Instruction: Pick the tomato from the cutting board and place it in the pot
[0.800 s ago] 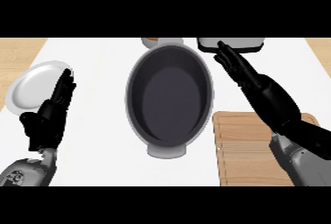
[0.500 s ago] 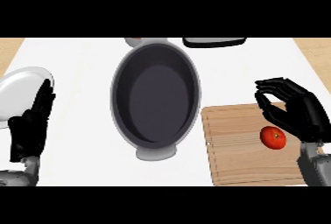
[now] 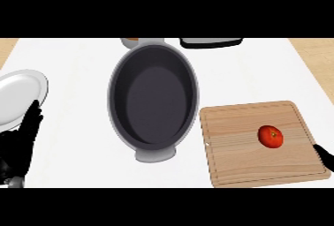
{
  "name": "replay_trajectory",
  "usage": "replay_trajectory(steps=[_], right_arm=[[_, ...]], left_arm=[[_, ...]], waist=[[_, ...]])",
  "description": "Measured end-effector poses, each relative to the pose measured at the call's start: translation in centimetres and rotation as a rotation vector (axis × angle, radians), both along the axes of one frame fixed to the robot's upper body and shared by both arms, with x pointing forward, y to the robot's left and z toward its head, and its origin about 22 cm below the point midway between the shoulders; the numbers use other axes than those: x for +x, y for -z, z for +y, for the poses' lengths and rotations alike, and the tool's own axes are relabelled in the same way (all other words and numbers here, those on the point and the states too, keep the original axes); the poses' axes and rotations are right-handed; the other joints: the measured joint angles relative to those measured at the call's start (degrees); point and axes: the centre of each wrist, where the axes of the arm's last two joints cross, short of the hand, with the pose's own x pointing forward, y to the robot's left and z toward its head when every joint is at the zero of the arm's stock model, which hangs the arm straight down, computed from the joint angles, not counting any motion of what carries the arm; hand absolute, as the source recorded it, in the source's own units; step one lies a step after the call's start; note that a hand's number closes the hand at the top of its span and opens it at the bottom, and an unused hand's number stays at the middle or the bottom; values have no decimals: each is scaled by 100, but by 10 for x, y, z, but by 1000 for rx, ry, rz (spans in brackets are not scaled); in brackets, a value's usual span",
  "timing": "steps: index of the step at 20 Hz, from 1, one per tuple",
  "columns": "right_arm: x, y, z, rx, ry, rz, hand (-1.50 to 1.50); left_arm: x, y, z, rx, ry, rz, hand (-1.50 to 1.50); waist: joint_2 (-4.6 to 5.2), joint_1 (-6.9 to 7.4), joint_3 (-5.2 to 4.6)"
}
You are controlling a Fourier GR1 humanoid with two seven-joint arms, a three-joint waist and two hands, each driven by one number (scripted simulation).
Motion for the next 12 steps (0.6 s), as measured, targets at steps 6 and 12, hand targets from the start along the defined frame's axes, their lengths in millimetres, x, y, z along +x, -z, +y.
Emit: replay_trajectory(steps=[6,12], right_arm=[[-55,-15,30,-17,90,106,-150],[-45,-63,41,17,69,290,-150]], left_arm=[[1,0,3,-5,51,-5,0],[10,-2,-2,-10,90,-9,0]], waist=[[58,323,6],[101,551,14]])
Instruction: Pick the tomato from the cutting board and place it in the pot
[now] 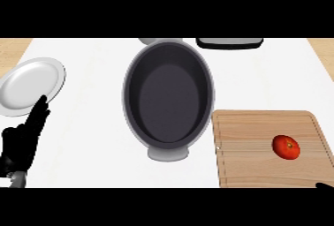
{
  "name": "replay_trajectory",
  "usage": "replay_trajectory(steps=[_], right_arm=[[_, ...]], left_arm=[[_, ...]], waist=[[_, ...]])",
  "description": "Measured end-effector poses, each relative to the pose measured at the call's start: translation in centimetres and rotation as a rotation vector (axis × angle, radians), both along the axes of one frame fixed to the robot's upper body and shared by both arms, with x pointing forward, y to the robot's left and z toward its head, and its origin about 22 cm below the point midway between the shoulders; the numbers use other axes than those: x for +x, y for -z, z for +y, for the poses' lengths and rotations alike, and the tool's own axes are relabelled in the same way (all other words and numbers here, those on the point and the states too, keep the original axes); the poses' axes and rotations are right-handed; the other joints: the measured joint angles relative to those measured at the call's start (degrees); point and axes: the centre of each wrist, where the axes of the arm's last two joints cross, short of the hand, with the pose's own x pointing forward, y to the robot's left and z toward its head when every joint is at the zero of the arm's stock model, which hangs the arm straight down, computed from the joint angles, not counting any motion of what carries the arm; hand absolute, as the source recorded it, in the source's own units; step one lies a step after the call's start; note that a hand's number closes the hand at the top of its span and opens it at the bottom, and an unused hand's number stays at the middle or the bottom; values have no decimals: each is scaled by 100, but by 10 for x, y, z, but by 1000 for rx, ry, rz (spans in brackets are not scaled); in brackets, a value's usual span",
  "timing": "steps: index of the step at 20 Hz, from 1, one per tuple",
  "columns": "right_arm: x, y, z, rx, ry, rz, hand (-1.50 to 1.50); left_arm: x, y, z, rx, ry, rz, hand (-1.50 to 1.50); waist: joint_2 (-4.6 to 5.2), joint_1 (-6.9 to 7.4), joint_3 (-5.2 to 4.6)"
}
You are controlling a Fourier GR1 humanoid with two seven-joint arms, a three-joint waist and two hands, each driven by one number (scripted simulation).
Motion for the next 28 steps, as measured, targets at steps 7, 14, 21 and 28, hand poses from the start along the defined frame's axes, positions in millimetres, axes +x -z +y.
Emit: replay_trajectory(steps=[7,14,21,28], right_arm=[[32,-30,4,88,-57,345,-150],[76,-39,8,198,-141,506,-150],[110,-28,16,230,-183,591,-150],[132,-8,20,213,-178,678,-150]], left_arm=[[9,-1,-7,1,37,-9,0],[5,1,-6,1,40,-2,0],[2,4,2,-6,27,-3,0],[1,5,-2,-8,25,2,0]], waist=[[36,188,5],[20,210,16],[5,152,20],[0,122,20]])
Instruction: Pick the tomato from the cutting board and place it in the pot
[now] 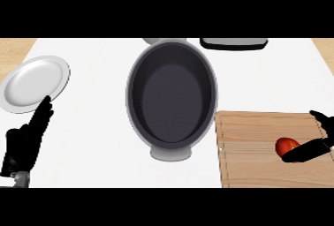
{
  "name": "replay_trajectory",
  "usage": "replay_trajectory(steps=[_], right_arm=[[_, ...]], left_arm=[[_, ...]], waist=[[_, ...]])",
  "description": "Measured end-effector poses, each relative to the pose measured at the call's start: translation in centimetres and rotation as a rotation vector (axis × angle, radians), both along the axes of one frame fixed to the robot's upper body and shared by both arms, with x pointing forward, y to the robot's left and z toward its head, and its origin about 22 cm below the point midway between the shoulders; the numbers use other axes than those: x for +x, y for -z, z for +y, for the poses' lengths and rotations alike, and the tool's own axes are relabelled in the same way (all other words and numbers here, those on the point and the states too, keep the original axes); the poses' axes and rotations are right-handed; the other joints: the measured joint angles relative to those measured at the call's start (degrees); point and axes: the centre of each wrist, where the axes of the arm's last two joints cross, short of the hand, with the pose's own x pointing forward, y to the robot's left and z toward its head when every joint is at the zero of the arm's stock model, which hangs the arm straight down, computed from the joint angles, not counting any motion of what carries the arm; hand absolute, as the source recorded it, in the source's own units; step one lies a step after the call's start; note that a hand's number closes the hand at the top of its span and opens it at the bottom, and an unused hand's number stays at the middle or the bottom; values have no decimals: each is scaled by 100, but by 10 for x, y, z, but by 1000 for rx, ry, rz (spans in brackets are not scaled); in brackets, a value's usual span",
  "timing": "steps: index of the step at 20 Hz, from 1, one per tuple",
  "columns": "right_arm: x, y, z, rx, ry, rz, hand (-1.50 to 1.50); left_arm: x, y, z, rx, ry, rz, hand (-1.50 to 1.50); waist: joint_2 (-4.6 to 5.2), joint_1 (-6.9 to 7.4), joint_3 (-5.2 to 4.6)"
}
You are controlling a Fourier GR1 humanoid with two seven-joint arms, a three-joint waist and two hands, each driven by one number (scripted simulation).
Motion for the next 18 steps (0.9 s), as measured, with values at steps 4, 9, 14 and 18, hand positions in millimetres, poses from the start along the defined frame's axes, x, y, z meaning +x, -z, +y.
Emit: replay_trajectory(steps=[4,9,14,18], right_arm=[[9,13,3,10,-4,36,-150],[16,26,6,16,4,70,-150],[18,39,7,-1,14,97,-150],[15,47,3,0,27,110,-150]], left_arm=[[1,-1,1,2,1,1,0],[2,-1,10,7,-7,3,0],[1,-2,3,9,-16,-2,0],[-3,1,8,4,-9,0,0]], waist=[[-4,-23,0],[-7,-40,1],[-10,-54,3],[-13,-63,3]])
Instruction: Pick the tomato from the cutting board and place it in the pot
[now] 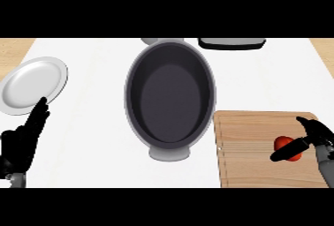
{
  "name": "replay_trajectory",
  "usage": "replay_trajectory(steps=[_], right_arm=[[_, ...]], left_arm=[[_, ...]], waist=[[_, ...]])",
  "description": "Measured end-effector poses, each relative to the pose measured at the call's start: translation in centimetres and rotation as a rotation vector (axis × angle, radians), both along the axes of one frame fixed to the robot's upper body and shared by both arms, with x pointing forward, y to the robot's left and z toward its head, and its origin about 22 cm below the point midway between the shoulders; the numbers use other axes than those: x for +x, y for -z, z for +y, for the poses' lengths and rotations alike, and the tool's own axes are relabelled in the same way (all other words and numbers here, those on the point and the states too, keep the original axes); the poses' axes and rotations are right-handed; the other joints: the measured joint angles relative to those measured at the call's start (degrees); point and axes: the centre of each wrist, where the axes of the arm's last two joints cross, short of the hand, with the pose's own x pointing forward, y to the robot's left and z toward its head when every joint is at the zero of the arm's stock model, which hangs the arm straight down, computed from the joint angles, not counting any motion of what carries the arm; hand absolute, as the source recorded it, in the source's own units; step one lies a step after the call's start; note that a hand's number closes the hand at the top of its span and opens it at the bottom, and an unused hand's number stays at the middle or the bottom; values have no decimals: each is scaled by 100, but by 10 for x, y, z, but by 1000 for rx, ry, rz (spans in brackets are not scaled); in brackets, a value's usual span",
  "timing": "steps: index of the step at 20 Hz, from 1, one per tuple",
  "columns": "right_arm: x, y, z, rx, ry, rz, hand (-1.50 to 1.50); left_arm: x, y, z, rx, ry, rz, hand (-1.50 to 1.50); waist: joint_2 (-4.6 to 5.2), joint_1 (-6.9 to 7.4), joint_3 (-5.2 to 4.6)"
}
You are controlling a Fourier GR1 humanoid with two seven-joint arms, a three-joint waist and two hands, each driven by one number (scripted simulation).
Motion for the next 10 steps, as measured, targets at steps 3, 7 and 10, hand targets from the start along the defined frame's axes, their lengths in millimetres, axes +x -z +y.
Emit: replay_trajectory(steps=[3,7,10], right_arm=[[0,7,-3,5,9,16,-150],[0,13,-4,6,-16,30,150],[1,15,-7,-16,-47,22,150]], left_arm=[[-3,2,-2,-2,-3,-3,0],[0,-1,-1,-4,-3,-5,0],[-3,-3,2,-7,0,-5,0]], waist=[[0,0,0],[-8,-7,-16],[-20,-7,-34]])
